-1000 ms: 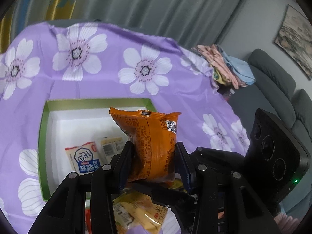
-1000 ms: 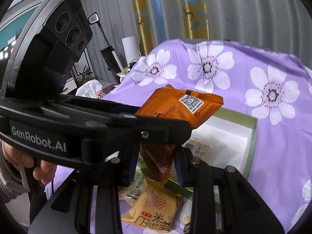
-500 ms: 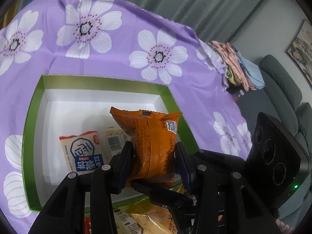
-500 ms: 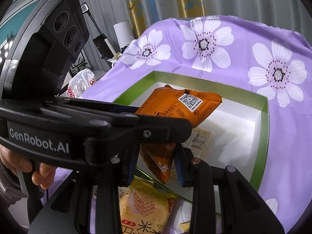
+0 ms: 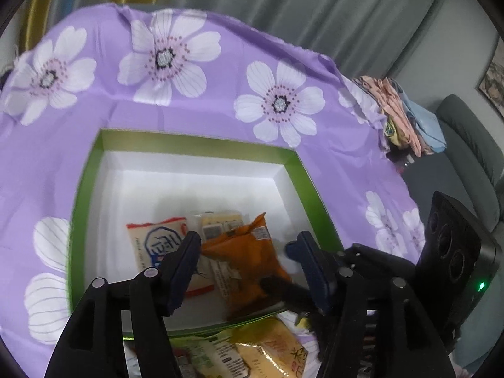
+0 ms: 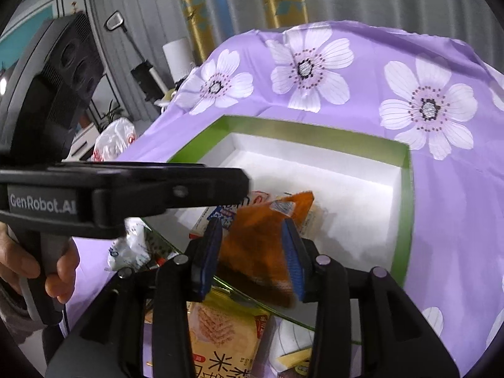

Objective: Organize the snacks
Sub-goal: 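Withdraw the right tool from the box toward the remaining snacks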

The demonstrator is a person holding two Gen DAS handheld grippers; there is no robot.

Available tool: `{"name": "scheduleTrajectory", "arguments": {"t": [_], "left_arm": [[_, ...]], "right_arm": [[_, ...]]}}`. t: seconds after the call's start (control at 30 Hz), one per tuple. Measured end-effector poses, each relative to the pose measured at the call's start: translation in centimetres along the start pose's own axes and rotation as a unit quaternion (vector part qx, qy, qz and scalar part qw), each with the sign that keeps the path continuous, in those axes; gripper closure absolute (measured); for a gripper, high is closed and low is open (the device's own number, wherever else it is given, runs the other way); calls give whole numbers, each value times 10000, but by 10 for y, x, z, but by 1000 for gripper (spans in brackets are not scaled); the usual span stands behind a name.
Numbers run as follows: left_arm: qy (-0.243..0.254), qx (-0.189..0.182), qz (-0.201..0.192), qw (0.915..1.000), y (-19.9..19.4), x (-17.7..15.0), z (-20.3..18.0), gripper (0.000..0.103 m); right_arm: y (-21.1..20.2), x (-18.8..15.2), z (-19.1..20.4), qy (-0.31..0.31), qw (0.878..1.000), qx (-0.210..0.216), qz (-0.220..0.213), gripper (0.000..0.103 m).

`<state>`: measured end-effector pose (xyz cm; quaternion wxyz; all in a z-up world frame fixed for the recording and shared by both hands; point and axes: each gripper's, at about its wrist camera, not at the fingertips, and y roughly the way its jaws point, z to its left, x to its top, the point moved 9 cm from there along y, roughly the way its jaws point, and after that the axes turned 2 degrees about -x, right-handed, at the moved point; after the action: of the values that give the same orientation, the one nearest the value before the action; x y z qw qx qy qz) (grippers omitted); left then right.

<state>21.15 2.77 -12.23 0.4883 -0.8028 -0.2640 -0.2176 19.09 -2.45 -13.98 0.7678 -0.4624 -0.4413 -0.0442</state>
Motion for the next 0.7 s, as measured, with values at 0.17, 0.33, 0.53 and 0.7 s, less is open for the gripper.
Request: {"name": "scheduleTrajectory", "arguments": {"t": [0.17, 0.33, 0.53, 0.7], "left_arm": [[153, 395, -157, 9990, -17, -2, 1, 25], [346, 708, -318, 9964, -36, -7, -5, 24], [442, 919, -493, 9936, -59, -16, -10, 23], [443, 1045, -517, 9922, -74, -29, -11, 23]], "right_arm": [[-15, -3, 0, 178, 9997, 23, -135, 45], [-31, -8, 4, 339, 9991, -6, -242, 36], [-56, -16, 12, 457, 9982, 8, -395, 26], [-74, -28, 18, 468, 9982, -32, -370, 25]]}}
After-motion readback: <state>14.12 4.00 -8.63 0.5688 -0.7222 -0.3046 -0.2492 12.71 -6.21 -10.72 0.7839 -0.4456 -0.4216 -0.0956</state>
